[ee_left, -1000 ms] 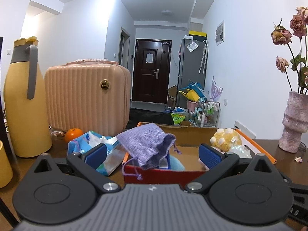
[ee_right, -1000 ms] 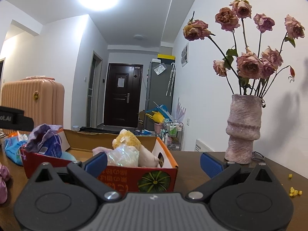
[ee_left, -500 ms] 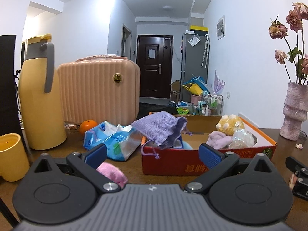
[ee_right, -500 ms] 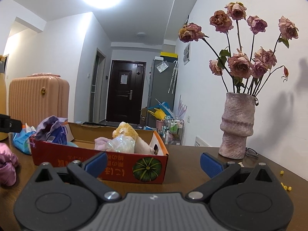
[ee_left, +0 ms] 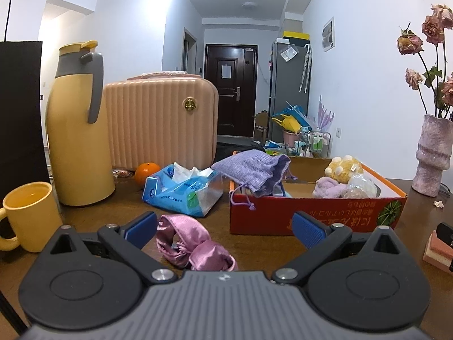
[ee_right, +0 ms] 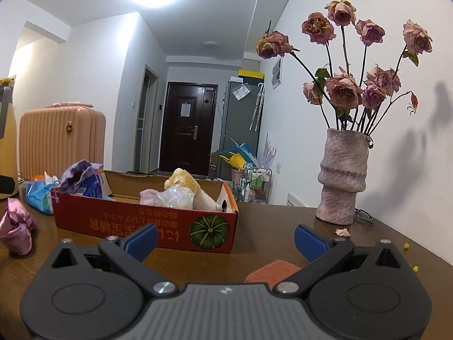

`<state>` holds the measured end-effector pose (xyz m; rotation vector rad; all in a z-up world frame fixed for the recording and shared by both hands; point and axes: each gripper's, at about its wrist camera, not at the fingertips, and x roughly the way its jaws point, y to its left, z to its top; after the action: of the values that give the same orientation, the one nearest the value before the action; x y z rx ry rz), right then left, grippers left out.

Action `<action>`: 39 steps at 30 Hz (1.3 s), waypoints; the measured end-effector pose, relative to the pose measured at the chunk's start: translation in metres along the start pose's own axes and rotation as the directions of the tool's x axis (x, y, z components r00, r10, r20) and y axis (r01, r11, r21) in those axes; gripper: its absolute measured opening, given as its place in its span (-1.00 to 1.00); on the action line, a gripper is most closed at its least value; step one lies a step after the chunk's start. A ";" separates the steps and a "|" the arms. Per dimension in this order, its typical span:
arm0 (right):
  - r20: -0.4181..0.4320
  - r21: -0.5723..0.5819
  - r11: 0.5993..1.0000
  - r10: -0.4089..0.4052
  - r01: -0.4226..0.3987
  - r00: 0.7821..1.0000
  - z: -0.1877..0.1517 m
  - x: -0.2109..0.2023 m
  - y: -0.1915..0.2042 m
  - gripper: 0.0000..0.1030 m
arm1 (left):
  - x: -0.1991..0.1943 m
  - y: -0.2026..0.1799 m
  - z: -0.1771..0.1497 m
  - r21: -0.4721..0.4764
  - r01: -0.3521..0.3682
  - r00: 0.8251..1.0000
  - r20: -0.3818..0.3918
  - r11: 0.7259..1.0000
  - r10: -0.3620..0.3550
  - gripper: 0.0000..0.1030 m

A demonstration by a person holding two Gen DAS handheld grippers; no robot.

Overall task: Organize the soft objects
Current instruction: 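Withdraw both tools from the box toward the scrunchie and sponge on the table, then grasp the red sponge with the right tool while the left tool grasps the pink scrunchie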

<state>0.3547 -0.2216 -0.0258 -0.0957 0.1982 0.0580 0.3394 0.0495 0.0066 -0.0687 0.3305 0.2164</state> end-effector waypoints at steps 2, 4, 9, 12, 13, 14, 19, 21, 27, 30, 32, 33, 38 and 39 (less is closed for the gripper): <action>-0.001 0.000 1.000 0.000 0.000 1.000 -0.001 -0.001 -0.001 1.00 | -0.002 0.003 -0.001 -0.003 0.000 1.000 -0.005 1.000 0.000 1.00; -0.012 -0.003 1.000 0.007 -0.007 1.000 -0.002 -0.003 -0.002 1.00 | -0.003 0.004 -0.002 -0.004 0.000 1.000 -0.009 1.000 0.000 1.00; -0.066 -0.015 0.999 0.040 -0.041 0.997 -0.006 -0.005 -0.005 1.00 | -0.010 0.010 -0.006 0.000 0.005 1.000 -0.023 1.000 -0.005 1.00; -0.082 0.009 0.998 0.059 -0.059 0.995 -0.007 -0.004 -0.009 1.00 | -0.012 0.016 -0.007 -0.010 0.007 0.999 -0.032 1.000 -0.007 1.00; -0.085 0.016 0.998 0.059 -0.057 0.995 -0.007 -0.003 -0.010 1.00 | -0.011 0.017 -0.007 -0.015 0.006 0.999 -0.034 1.000 -0.006 1.00; -0.088 0.019 0.998 0.055 -0.053 0.995 -0.007 -0.003 -0.011 1.00 | -0.011 0.018 -0.007 -0.021 0.004 0.999 -0.037 1.000 -0.004 1.00; -0.103 0.039 0.998 0.057 -0.053 0.993 -0.007 -0.001 -0.015 1.00 | -0.007 0.021 -0.008 -0.032 0.001 0.998 -0.058 0.999 -0.003 1.00; -0.123 0.037 0.998 0.051 -0.047 0.991 -0.007 0.002 -0.017 1.00 | -0.008 0.022 -0.007 -0.032 0.005 0.998 -0.057 0.999 -0.007 1.00; -0.201 0.039 0.999 0.032 -0.025 0.979 -0.011 0.014 -0.027 1.00 | -0.007 0.030 -0.007 -0.027 -0.005 0.999 -0.053 1.000 0.003 1.00; -0.239 0.043 0.999 0.015 -0.005 0.971 -0.014 0.021 -0.033 1.00 | -0.004 0.035 -0.007 -0.031 -0.015 0.998 -0.063 0.999 0.013 1.00; -0.259 0.037 0.999 0.000 0.010 0.966 -0.016 0.026 -0.036 1.00 | -0.003 0.038 -0.007 -0.032 -0.018 0.998 -0.065 0.999 0.016 1.00; -0.268 0.033 0.999 -0.003 0.012 0.963 -0.017 0.029 -0.038 1.00 | -0.003 0.039 -0.007 -0.032 -0.020 0.998 -0.066 0.999 0.018 1.00; -0.330 0.030 0.999 -0.024 0.036 0.944 -0.023 0.051 -0.051 1.00 | 0.000 0.041 -0.007 -0.028 -0.027 0.997 -0.077 0.999 0.025 1.00; -0.343 0.035 0.999 -0.023 0.037 0.939 -0.024 0.056 -0.055 1.00 | 0.001 0.041 -0.008 -0.029 -0.029 0.996 -0.080 0.999 0.027 1.00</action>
<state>0.4083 -0.2757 -0.0553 -0.0668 0.5471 0.0058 0.3287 0.0889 -0.0023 -0.1027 0.4081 0.2465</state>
